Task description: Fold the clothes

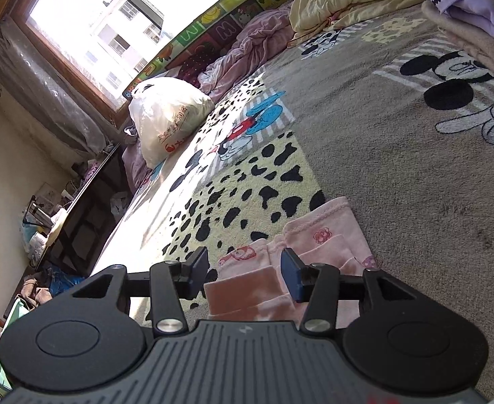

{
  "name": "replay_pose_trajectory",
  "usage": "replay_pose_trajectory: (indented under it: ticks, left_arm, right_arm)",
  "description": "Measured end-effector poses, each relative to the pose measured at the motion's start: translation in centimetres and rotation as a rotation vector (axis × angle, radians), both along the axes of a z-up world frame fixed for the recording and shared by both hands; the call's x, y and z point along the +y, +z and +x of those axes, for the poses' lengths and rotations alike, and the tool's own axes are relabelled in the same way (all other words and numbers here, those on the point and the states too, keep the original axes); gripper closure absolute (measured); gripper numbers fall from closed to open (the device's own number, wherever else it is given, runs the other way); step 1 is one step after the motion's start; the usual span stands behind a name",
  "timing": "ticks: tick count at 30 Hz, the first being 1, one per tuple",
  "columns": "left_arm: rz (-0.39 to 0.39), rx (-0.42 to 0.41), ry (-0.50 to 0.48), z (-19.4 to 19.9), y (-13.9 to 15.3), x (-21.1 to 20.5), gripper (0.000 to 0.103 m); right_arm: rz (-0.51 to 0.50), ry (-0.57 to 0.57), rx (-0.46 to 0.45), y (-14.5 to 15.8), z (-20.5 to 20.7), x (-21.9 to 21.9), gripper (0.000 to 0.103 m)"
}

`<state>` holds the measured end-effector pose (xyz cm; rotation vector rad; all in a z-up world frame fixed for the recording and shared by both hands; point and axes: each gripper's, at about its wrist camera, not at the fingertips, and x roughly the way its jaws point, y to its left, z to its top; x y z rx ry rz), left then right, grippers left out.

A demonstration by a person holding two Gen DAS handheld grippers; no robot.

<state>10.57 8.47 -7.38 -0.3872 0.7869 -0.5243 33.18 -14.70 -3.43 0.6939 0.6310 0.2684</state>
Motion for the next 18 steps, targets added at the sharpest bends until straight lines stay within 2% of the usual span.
replay_pose_trajectory:
  ticks: [4,7,12,14,16,18]
  left_arm:
    - [0.004,0.003,0.012,-0.2,0.1,0.2,0.098]
    - [0.018,0.002,0.011,-0.2,0.1,0.1,0.098]
    - [0.054,-0.015,0.036,0.3,0.5,0.1,0.098]
    - [0.075,-0.067,0.074,0.0,1.2,0.4,0.098]
    - [0.061,-0.126,0.091,-0.3,1.8,0.7,0.098]
    - [0.057,-0.179,0.092,-0.5,2.2,0.5,0.098]
  right_arm:
    - [-0.043,0.059,-0.014,0.0,-2.1,-0.9,0.049]
    - [-0.124,0.137,-0.041,-0.4,-5.1,-1.1,0.049]
    - [-0.268,0.256,-0.179,-0.4,-11.5,-1.1,0.051]
    - [-0.312,0.311,-0.237,0.0,-13.5,-0.8,0.051]
    - [-0.341,0.386,-0.253,0.3,-14.6,-0.2,0.051]
    - [-0.356,0.448,-0.204,0.0,-14.4,0.3,0.053]
